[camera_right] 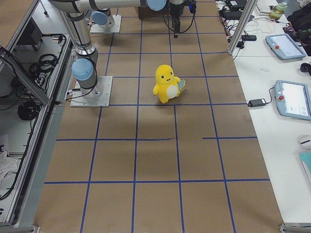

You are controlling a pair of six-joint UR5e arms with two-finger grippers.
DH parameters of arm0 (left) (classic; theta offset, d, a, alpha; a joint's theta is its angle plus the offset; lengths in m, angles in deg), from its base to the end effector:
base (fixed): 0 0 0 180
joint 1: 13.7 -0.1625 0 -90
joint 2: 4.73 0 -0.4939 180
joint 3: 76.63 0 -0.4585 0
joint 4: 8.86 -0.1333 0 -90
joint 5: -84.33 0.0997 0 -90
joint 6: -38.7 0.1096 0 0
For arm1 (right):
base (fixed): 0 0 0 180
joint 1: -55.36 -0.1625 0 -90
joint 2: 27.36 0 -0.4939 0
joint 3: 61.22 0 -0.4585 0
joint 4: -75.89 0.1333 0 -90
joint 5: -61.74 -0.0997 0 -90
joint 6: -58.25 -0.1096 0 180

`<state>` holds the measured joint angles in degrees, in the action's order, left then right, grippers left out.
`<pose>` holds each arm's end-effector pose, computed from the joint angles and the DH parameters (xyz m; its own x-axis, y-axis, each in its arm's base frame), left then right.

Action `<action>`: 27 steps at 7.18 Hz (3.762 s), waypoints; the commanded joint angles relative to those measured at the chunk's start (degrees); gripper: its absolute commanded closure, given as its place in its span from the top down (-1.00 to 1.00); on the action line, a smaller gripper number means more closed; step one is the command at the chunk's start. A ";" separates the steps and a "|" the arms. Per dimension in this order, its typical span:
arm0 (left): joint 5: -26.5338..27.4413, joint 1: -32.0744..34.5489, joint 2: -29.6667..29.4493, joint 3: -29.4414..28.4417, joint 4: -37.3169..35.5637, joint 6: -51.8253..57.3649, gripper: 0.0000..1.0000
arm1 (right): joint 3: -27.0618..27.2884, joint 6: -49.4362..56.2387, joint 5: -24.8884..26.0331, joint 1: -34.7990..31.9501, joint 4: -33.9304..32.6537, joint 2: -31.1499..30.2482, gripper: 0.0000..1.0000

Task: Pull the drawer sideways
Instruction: 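Close the left gripper around the white drawer handle, then pull the handle with the left gripper, sliding the drawer out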

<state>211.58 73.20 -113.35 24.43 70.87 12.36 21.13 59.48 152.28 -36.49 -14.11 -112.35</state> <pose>-0.0333 -0.6238 0.2881 -0.6994 -0.2764 -0.6591 -0.4032 0.9140 0.0445 0.1518 -0.6012 0.5707 -0.9985 -0.0533 0.0104 -0.0537 0.9975 -0.0458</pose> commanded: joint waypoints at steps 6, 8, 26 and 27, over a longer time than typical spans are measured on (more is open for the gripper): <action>1.69 -1.03 0.25 0.54 1.13 -0.55 0.58 | 0.00 0.00 0.08 0.00 0.00 0.00 1.00; 1.60 -1.64 0.25 0.54 1.13 -0.73 0.52 | 0.00 0.09 -0.01 0.00 0.00 0.00 1.00; 1.69 -2.53 1.30 0.37 5.08 -1.69 -0.98 | 0.00 0.00 -0.01 0.00 0.00 0.00 1.00; 1.60 -2.53 1.30 0.28 5.08 -1.69 -0.98 | 0.00 0.09 -0.01 0.00 0.00 0.00 1.00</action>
<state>213.25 70.67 -112.06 24.80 75.90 10.68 21.13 59.49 152.30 -36.49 -14.11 -112.35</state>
